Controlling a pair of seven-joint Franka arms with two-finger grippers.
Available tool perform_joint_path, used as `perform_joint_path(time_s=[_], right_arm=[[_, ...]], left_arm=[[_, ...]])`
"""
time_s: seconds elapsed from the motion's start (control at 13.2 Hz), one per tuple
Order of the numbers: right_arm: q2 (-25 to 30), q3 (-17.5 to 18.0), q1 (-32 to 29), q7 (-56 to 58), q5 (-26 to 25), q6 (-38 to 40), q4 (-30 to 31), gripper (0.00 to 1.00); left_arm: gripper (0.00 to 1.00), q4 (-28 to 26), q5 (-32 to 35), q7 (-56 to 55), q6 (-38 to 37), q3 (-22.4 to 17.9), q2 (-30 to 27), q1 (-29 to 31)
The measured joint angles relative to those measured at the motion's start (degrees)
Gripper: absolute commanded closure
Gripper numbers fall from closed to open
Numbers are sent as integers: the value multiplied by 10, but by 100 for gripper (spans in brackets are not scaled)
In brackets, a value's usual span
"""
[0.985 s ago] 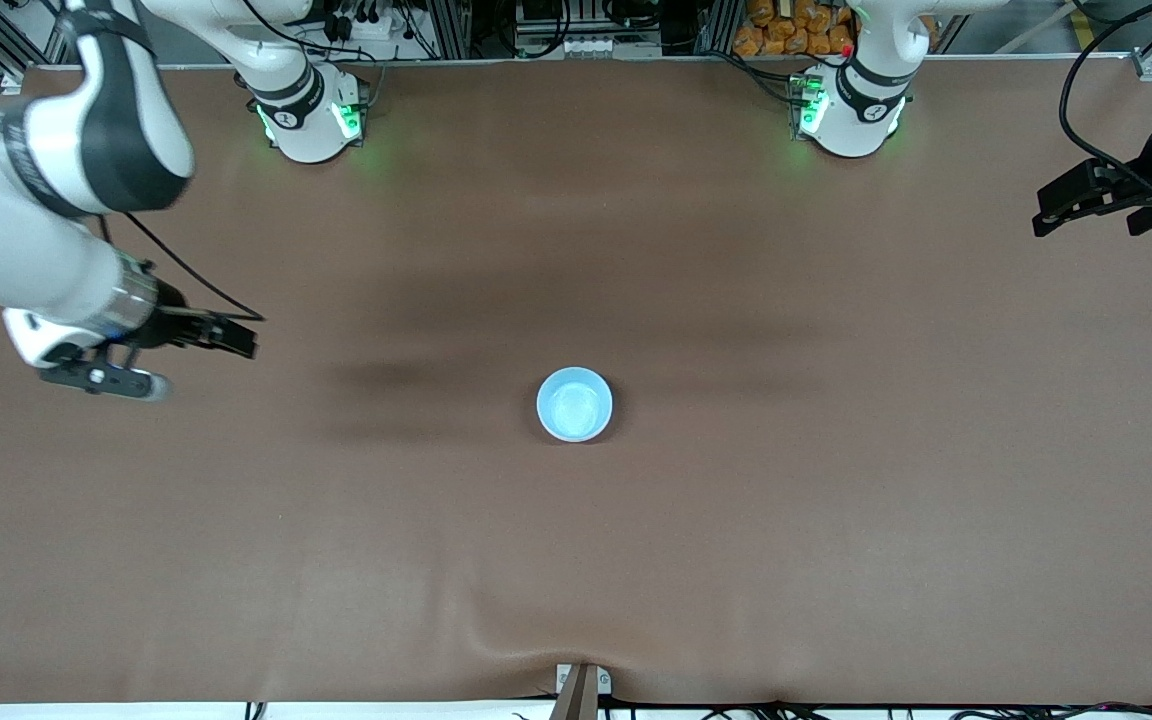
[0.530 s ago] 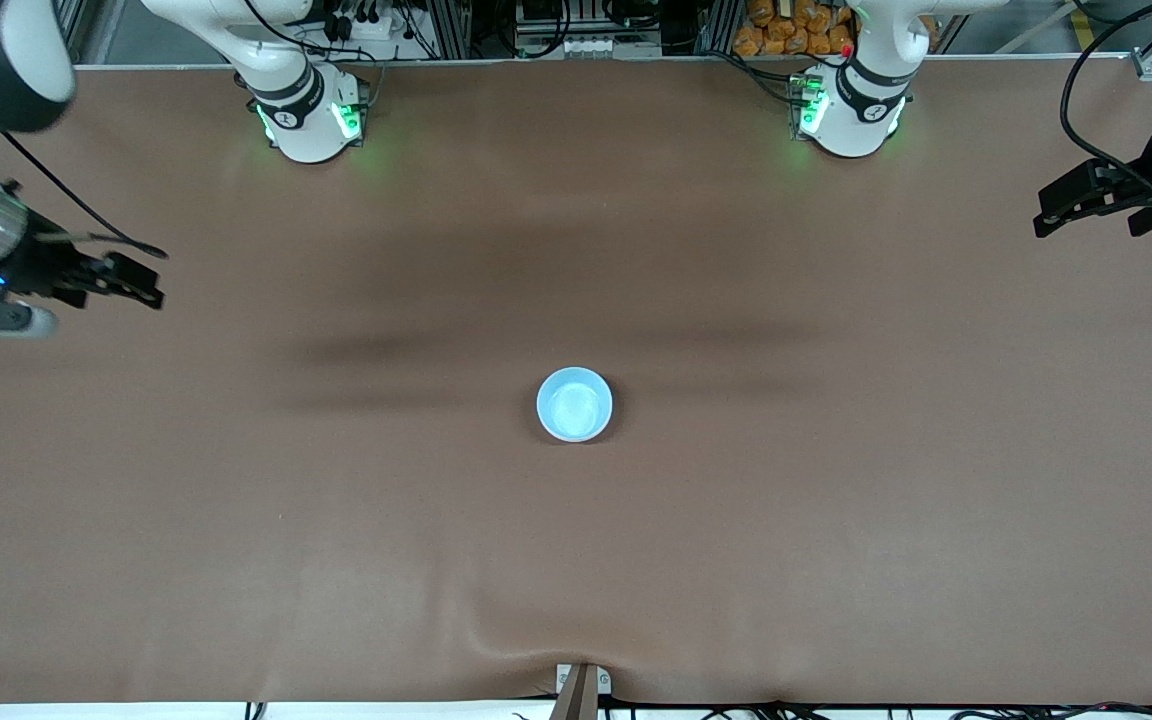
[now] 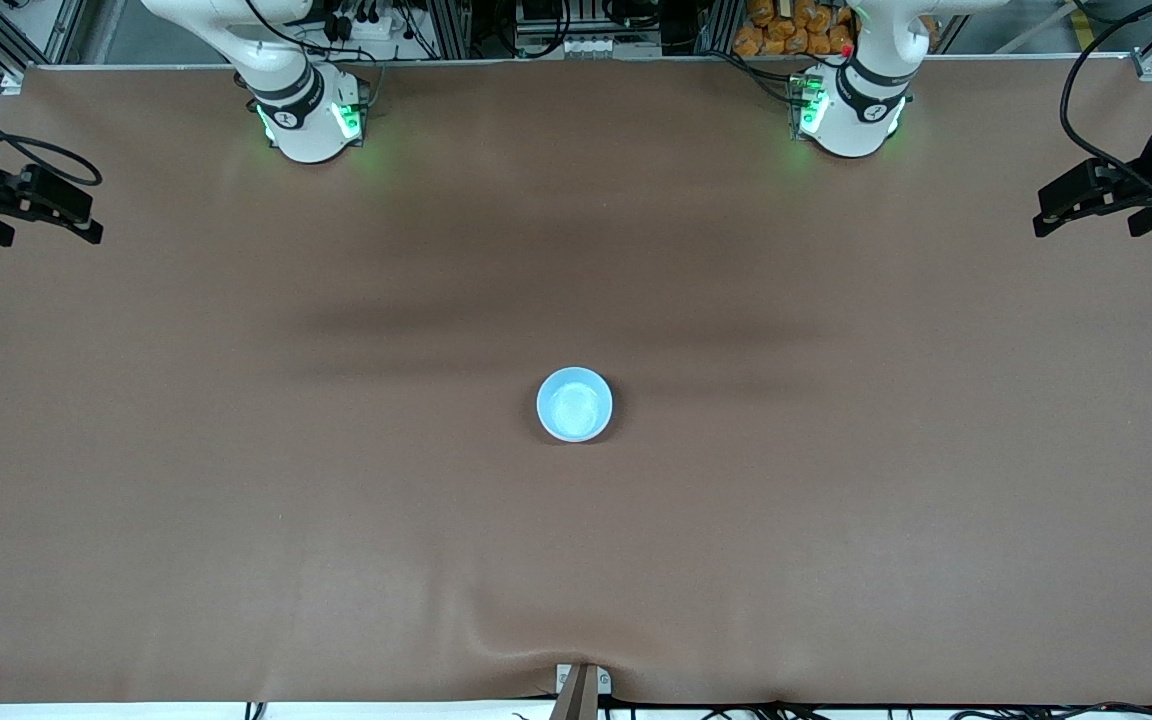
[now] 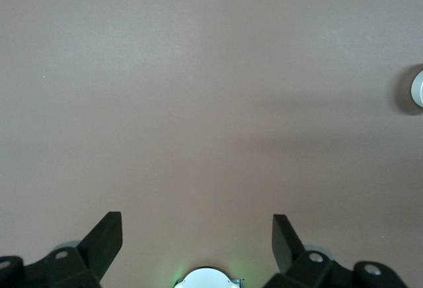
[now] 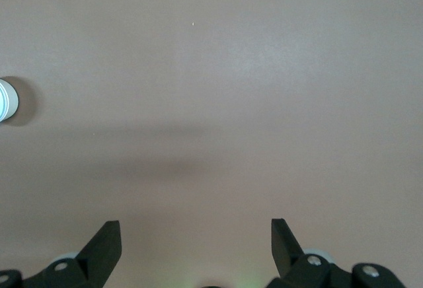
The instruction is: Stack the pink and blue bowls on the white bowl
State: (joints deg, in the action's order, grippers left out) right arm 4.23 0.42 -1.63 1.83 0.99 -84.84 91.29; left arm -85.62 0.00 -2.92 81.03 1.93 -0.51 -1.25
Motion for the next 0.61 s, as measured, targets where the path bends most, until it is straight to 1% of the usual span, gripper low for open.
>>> perform_joint_path(time_s=[0.38, 0.61], right_arm=[[-1, 3, 11, -2, -10, 26, -3, 0], [-1, 3, 11, -2, -10, 26, -3, 0]], left_arm=[[0, 0, 0, 0, 0, 0, 0, -1], [0, -1, 0, 0, 0, 0, 0, -1]])
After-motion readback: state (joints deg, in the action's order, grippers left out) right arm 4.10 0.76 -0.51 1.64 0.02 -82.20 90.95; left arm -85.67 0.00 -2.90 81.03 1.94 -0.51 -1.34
